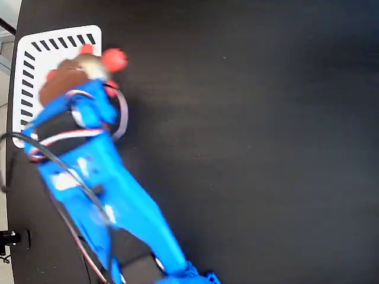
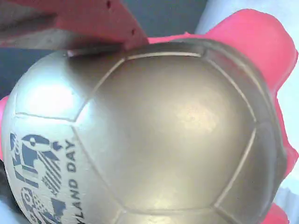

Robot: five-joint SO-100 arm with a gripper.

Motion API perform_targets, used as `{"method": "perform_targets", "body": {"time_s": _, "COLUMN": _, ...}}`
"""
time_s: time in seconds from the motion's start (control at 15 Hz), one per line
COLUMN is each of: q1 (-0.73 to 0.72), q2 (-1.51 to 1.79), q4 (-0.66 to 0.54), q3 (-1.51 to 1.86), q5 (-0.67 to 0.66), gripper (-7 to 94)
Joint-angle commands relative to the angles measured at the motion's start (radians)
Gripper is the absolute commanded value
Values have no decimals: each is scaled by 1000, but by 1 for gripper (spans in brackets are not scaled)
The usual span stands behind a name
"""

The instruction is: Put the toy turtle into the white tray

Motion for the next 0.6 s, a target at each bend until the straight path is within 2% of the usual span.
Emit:
{"method": "perform_targets", "body": {"time_s": 0.0, "q1": -57, "q2": -31, "q4": 9, "q3": -212, "q5": 5, "gripper": 0}}
{"method": "perform_targets", "body": {"time_s": 0.33, "q1": -114, "q2": -183, "q4": -3, "q3": -291, "q5": 12, "gripper": 0}}
{"method": "perform_targets", "body": {"time_s": 0.53, "q1": -135, "q2": -285, "q4": 31, "q3": -382, "q5": 21, "gripper": 0}}
